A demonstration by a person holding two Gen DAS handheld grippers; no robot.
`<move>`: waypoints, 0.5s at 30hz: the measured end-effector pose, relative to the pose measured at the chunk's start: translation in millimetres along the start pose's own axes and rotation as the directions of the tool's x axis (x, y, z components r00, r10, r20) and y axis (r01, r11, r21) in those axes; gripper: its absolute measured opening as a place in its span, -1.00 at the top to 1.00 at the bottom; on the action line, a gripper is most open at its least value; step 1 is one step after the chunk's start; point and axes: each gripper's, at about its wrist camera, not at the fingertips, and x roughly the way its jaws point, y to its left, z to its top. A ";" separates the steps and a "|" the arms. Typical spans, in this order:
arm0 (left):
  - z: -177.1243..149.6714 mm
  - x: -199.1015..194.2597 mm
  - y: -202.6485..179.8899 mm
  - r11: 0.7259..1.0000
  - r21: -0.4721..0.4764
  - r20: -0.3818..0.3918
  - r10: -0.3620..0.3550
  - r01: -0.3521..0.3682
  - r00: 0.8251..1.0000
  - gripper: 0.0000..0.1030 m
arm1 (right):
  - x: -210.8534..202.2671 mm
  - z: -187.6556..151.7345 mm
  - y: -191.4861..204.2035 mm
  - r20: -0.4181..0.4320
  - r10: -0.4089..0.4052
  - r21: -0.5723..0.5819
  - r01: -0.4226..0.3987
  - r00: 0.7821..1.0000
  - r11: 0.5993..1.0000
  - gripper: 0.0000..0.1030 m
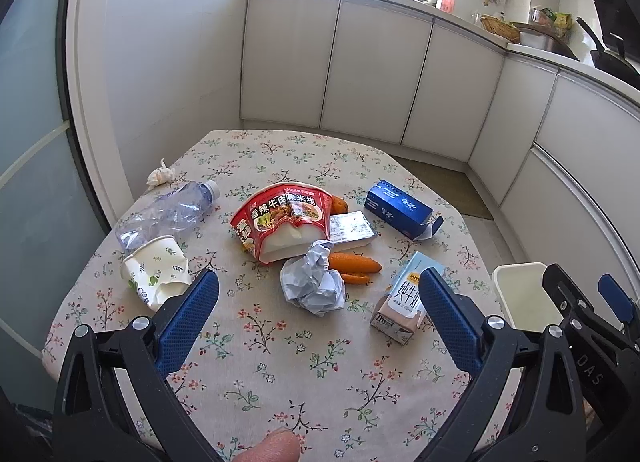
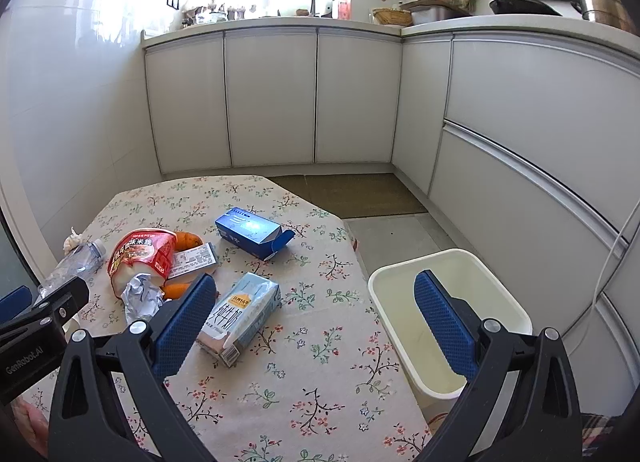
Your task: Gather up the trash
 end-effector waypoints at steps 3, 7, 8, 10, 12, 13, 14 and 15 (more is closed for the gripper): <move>0.5 8.1 4.1 1.000 -0.013 -0.049 0.005 -0.005 0.999 -0.87 | 7.9 2.2 -1.9 -0.058 0.027 0.026 -0.026 0.998 0.999 -0.88; 1.5 27.3 13.5 0.999 -0.026 -0.153 0.019 -0.023 0.988 -0.87 | 23.2 11.6 -3.6 -0.180 0.093 0.086 -0.079 0.979 0.993 -0.88; 3.5 32.5 16.9 0.999 -0.030 -0.180 0.021 -0.027 0.983 -0.87 | 26.6 14.9 -3.0 -0.206 0.113 0.100 -0.094 0.972 0.991 -0.88; 12.8 43.4 25.1 0.999 -0.048 -0.229 0.002 -0.014 0.973 -0.87 | 34.4 25.1 0.0 -0.255 0.158 0.129 -0.128 0.954 0.983 -0.88; 27.3 51.3 35.8 0.997 -0.072 -0.255 -0.002 -0.017 0.967 -0.87 | 41.0 36.4 7.4 -0.271 0.189 0.128 -0.159 0.944 0.979 -0.88; 33.5 54.1 40.1 0.997 -0.079 -0.261 -0.001 -0.020 0.965 -0.87 | 43.4 42.5 11.4 -0.275 0.194 0.118 -0.168 0.942 0.979 -0.88; 42.1 58.8 45.5 0.996 -0.081 -0.269 0.005 -0.028 0.963 -0.87 | 47.5 50.5 16.4 -0.276 0.196 0.098 -0.175 0.941 0.980 -0.88; 50.4 63.7 50.2 0.996 -0.076 -0.277 0.016 -0.038 0.961 -0.87 | 51.1 56.4 20.6 -0.277 0.196 0.082 -0.180 0.941 0.980 -0.88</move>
